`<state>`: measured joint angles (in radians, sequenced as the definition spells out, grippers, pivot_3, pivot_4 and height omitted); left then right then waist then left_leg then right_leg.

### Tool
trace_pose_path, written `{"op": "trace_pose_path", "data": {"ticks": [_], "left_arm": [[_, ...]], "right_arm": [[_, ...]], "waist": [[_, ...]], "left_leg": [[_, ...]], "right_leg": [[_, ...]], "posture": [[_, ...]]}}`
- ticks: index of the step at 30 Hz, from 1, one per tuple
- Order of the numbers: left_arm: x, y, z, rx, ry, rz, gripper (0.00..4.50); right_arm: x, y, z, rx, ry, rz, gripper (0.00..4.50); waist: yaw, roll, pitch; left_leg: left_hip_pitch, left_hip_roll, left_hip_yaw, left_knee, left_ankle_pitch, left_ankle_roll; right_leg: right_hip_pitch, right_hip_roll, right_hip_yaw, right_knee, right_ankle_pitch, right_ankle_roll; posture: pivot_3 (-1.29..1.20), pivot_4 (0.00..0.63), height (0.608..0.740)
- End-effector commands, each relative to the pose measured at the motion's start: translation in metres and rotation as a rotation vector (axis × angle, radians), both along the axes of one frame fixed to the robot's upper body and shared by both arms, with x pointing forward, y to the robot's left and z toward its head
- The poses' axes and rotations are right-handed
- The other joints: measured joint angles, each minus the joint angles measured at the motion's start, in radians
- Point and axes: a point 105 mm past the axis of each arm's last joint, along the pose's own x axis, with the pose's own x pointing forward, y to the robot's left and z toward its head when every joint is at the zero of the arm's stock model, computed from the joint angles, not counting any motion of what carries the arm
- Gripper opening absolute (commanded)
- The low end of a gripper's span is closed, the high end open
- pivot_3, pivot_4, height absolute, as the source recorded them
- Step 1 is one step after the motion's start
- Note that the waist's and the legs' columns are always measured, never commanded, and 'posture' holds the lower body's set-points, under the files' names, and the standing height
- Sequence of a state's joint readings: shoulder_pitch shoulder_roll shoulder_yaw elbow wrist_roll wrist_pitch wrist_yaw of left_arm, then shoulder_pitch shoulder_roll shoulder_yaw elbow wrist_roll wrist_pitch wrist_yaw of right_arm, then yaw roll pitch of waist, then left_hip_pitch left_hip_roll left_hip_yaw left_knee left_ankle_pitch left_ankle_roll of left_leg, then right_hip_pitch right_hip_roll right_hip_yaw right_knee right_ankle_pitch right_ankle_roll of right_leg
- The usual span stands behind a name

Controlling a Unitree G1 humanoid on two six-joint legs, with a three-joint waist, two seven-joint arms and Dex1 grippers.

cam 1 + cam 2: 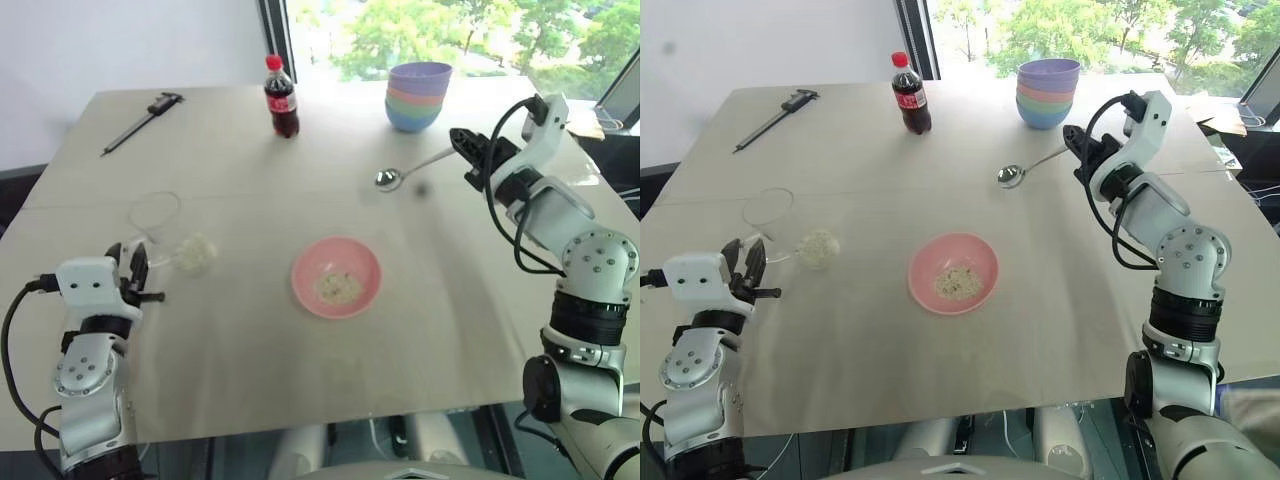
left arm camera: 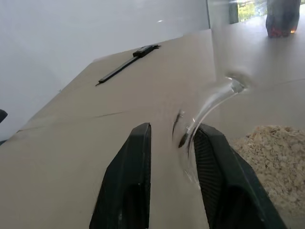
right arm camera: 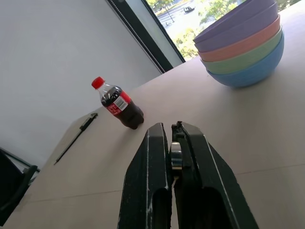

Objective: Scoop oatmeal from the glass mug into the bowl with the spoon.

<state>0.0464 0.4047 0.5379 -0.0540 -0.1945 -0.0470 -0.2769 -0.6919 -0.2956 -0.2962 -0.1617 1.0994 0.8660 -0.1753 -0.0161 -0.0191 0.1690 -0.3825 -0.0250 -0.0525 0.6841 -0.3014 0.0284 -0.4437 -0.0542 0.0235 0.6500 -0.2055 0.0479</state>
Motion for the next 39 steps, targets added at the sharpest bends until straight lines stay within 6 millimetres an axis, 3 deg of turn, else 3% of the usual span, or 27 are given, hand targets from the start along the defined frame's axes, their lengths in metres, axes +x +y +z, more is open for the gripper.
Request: {"op": "trace_pose_path", "data": {"ticks": [1,10,16,25,31,39], "left_arm": [[0.0,0.003,0.002,0.006,-0.003,0.004,0.09],[0.009,-0.006,0.008,0.006,-0.017,-0.032,0.09],[0.032,-0.042,0.022,0.064,-0.043,-0.192,0.09],[0.079,-0.108,0.033,0.119,-0.037,-0.481,0.09],[0.101,-0.131,0.036,0.151,-0.033,-0.586,0.09],[0.109,-0.145,0.041,0.233,-0.043,-0.669,0.09]], "right_arm": [[-0.007,-0.002,0.018,0.009,-0.084,-0.005,0.0],[-0.008,0.003,0.026,0.007,-0.109,0.009,0.0],[-0.014,0.026,0.05,0.024,-0.174,0.103,0.0],[-0.043,0.078,0.081,-0.026,-0.291,0.4,0.0],[-0.047,0.094,0.076,-0.15,-0.299,0.491,0.0],[-0.048,0.116,0.057,-0.293,-0.319,0.56,0.0]], "waist": [[-0.002,0.0,0.0],[0.001,0.0,0.0],[0.003,0.001,0.0],[0.0,0.001,0.0],[-0.001,0.001,0.0],[-0.001,0.001,0.0]], "left_leg": [[0.0,0.0,0.0,0.0,0.0,0.0],[0.0,0.0,0.0,0.0,0.0,0.0],[0.0,0.0,0.0,0.0,0.0,0.0],[-0.002,-0.001,0.0,0.0,0.0,0.0],[-0.004,-0.001,-0.001,0.0,0.002,-0.003],[-0.005,-0.001,-0.001,0.0,0.002,-0.004]], "right_leg": [[0.0,0.0,0.0,0.0,0.0,0.0],[0.0,0.0,0.0,0.0,0.0,0.0],[0.0,0.0,0.0,0.0,0.0,0.0],[-0.002,0.0,-0.001,-0.001,0.0,0.0],[-0.003,0.001,-0.001,-0.003,0.0,0.0],[-0.004,0.0,-0.001,-0.003,0.0,0.0]], "posture": [[0.0,0.15,0.74],[0.0,0.15,0.74],[0.0,0.15,0.74],[0.0,0.15,0.74],[0.0,0.15,0.74],[0.0,0.15,0.74]]}}
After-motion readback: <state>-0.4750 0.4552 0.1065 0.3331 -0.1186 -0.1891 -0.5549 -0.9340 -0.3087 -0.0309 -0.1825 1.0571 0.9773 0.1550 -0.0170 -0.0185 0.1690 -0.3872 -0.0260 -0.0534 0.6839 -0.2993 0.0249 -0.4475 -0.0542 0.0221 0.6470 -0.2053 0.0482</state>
